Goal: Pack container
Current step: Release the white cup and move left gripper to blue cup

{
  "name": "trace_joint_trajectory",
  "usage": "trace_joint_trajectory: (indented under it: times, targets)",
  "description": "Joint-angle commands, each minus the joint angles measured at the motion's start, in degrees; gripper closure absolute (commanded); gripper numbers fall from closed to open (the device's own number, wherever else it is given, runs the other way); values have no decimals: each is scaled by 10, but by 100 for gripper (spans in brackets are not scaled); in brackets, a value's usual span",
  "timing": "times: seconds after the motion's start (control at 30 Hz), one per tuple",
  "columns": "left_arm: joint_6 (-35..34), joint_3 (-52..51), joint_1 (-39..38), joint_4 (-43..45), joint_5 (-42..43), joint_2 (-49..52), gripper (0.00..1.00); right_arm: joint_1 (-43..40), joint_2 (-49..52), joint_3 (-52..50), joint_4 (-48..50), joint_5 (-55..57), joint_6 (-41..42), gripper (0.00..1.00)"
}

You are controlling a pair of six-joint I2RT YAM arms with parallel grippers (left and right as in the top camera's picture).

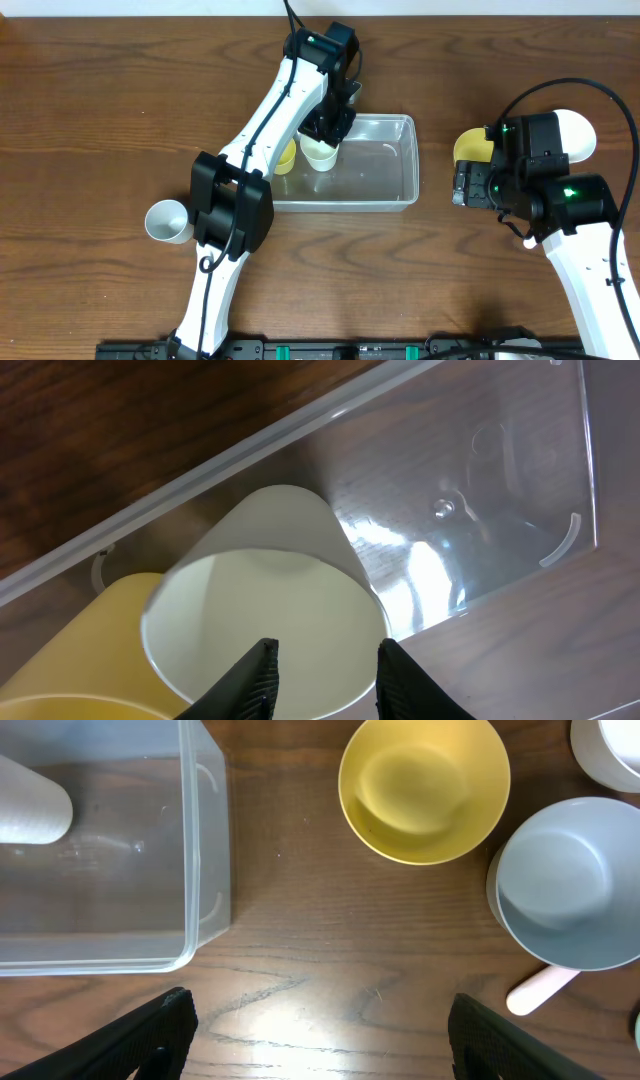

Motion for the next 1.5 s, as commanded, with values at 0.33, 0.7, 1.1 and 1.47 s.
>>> trace_joint_trajectory:
  times: [0.33, 0.7, 1.1, 1.47]
  targets:
    - [-14, 1, 8, -17, -134, -141, 21, -3, 1, 5, 2, 4, 7, 15]
    - [-210, -2, 238, -135, -133, -320, 10, -3, 1, 5, 5, 4, 7, 12]
    - [-210, -178, 355, -125, -123, -324, 10, -3, 1, 5, 8, 4, 7, 11]
    - [-203, -435, 355, 30, -96, -410, 10, -3, 1, 5, 10, 4, 0, 11]
